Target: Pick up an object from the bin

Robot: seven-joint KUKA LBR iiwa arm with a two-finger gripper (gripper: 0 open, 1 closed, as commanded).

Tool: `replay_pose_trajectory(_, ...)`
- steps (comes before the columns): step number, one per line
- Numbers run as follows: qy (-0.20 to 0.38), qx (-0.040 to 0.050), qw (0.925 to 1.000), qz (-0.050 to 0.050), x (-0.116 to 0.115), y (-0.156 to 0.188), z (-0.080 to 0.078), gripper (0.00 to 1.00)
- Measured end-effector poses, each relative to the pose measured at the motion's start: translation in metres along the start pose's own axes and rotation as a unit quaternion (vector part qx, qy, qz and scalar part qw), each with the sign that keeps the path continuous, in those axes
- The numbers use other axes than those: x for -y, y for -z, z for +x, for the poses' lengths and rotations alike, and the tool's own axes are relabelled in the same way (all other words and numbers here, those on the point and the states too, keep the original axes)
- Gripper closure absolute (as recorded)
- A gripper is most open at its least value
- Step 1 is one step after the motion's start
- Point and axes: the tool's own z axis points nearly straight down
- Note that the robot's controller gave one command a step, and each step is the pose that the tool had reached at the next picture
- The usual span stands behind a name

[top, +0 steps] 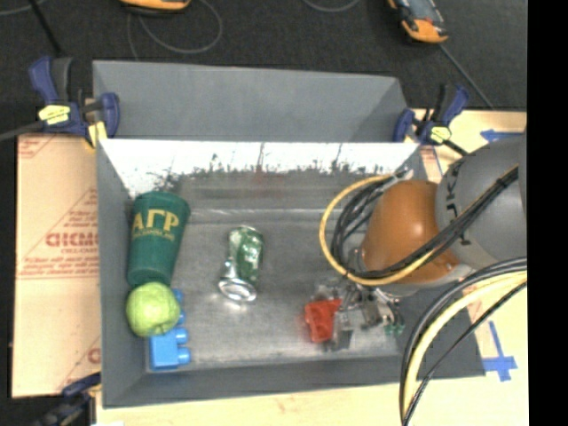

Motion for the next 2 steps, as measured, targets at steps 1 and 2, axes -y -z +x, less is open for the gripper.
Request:
replay_pose_trajectory(1,0.001,0.0,1.0,0.0,0.0,0.0,0.0,1.0)
replay_pose_trajectory(2,0.018,0.0026,0.9998,0.0,0.01,0.15,-0.022,1.0)
